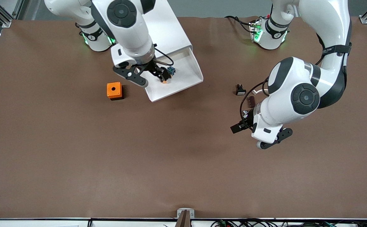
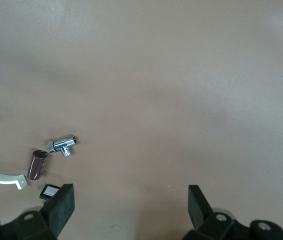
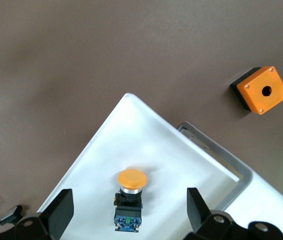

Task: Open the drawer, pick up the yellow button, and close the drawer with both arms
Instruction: 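Lower the right gripper into the open drawer onto the yellow button, then lift the yellow button with the right gripper while the left gripper returns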

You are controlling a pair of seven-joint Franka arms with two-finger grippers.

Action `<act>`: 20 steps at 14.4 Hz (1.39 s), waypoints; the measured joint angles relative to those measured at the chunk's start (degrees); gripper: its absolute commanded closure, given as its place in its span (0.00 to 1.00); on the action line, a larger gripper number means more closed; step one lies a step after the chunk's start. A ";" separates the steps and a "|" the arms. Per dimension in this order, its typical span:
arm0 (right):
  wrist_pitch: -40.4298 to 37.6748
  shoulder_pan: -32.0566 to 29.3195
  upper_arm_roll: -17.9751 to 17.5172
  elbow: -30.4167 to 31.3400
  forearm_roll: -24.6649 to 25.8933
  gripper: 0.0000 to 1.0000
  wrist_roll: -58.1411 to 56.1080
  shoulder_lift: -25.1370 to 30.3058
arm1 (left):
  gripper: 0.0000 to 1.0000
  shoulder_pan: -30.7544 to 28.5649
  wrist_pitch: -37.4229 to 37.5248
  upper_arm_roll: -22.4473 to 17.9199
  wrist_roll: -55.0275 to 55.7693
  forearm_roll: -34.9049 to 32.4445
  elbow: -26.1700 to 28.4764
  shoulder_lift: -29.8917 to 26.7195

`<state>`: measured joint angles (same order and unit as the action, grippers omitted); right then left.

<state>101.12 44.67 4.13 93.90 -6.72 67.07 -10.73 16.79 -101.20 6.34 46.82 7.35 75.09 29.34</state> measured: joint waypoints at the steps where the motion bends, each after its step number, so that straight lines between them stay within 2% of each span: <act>1: 0.57 0.73 0.00 0.70 0.00 0.00 0.00 -0.11 | 0.00 -0.01 0.00 0.00 0.00 0.00 0.03 0.00; 7: 6.39 5.62 0.02 5.59 0.01 0.00 2.92 -1.14 | 0.00 -0.02 0.00 0.00 0.00 0.00 0.18 0.00; 20: 8.50 8.03 0.07 5.83 0.46 0.00 3.92 -5.14 | 0.00 0.27 0.00 0.02 0.00 0.00 0.39 0.00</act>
<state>109.62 52.70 4.21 99.73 -6.25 70.99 -15.87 17.06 -101.21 6.36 46.82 7.35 75.48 29.34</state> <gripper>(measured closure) 0.000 0.000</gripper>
